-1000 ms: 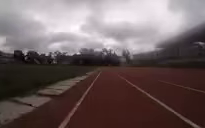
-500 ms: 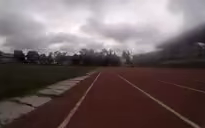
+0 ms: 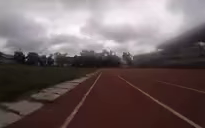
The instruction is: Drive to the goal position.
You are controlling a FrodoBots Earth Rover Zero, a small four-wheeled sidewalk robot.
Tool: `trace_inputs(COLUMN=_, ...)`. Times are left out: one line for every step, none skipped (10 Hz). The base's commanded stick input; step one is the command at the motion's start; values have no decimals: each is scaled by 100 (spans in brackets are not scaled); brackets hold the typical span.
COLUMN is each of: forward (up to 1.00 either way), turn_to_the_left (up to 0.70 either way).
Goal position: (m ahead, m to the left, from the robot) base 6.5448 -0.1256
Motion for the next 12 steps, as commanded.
trace_inputs(forward=70, turn_to_the_left=0)
trace_inputs(forward=70, turn_to_the_left=0)
trace_inputs(forward=70, turn_to_the_left=0)
trace_inputs(forward=70, turn_to_the_left=0)
trace_inputs(forward=70, turn_to_the_left=0)
trace_inputs(forward=70, turn_to_the_left=0)
trace_inputs(forward=70, turn_to_the_left=0)
trace_inputs(forward=70, turn_to_the_left=0)
trace_inputs(forward=70, turn_to_the_left=0)
trace_inputs(forward=70, turn_to_the_left=0)
trace_inputs(forward=70, turn_to_the_left=0)
trace_inputs(forward=70, turn_to_the_left=0)
